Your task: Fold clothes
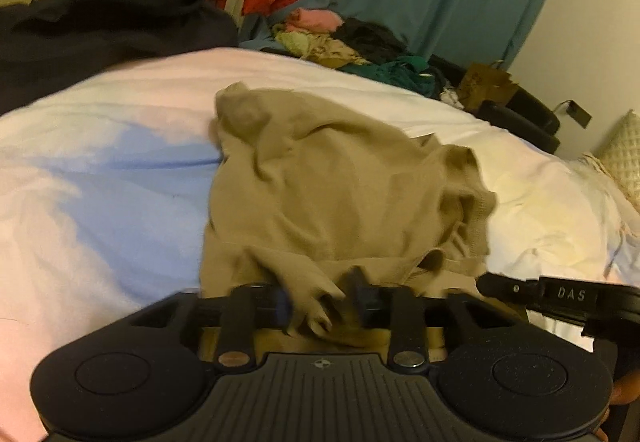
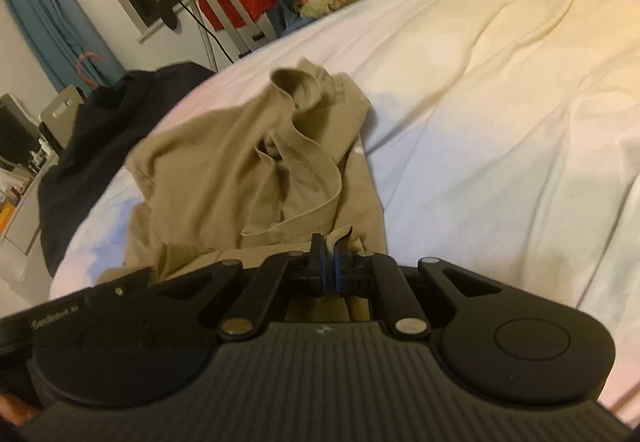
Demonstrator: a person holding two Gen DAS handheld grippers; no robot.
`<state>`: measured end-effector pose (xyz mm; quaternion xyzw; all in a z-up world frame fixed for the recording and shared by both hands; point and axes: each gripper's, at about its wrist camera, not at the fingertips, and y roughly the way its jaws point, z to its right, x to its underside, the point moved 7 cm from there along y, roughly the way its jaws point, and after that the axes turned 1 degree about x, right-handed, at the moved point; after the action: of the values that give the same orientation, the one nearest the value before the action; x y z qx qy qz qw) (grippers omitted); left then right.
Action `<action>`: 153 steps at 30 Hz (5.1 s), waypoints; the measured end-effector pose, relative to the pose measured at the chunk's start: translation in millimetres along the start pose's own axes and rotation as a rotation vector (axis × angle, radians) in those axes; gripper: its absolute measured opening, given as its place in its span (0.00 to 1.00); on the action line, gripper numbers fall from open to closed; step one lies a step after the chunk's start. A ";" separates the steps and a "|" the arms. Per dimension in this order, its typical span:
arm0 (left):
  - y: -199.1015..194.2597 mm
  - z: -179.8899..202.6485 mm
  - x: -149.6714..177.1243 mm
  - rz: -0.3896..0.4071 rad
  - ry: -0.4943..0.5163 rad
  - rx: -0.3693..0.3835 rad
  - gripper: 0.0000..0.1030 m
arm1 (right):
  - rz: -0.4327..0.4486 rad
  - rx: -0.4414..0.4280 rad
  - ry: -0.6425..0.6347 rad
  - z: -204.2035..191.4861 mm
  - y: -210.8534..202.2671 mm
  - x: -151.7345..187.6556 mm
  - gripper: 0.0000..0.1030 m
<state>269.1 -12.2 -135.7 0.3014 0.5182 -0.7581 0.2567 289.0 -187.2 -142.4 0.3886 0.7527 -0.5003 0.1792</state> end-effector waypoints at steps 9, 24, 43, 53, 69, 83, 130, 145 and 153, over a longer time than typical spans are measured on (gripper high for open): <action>-97.6 49.7 7.3 0.190 0.190 -0.060 1.00 | 0.189 0.003 -0.120 -32.6 -103.7 0.1 1.00; -177.9 54.9 61.7 0.193 0.150 -0.093 1.00 | 0.317 0.008 -0.231 -53.2 -187.5 34.5 1.00; -110.5 1.8 129.0 -0.240 -0.436 0.213 0.72 | 0.225 0.028 -0.234 -51.7 -164.9 46.5 1.00; -112.7 -30.5 124.7 -0.134 -0.638 0.215 0.38 | 0.180 0.032 -0.161 -39.2 -155.5 49.6 1.00; -133.5 -28.6 115.6 -0.077 -0.662 0.239 0.44 | -0.089 -0.195 0.455 26.3 -125.2 81.3 0.96; -117.3 -10.1 116.6 -0.146 -0.596 0.273 0.53 | -0.208 -0.112 0.563 42.9 -105.4 109.8 0.64; -129.4 34.8 111.2 -0.186 -0.556 0.580 0.77 | -0.064 -0.325 0.428 3.3 -115.5 74.3 0.15; -117.2 -2.1 121.1 -0.151 -0.673 0.414 0.72 | -0.062 -0.393 0.374 -2.9 -132.6 61.9 0.14; -107.6 -22.6 121.1 -0.167 -0.705 0.326 0.66 | -0.052 -0.385 0.371 -0.6 -129.7 60.7 0.11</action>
<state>114.7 35.3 -161.7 0.0161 0.2940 -0.9057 0.3050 151.4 -187.6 -102.5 0.4130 0.8636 -0.2725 0.0962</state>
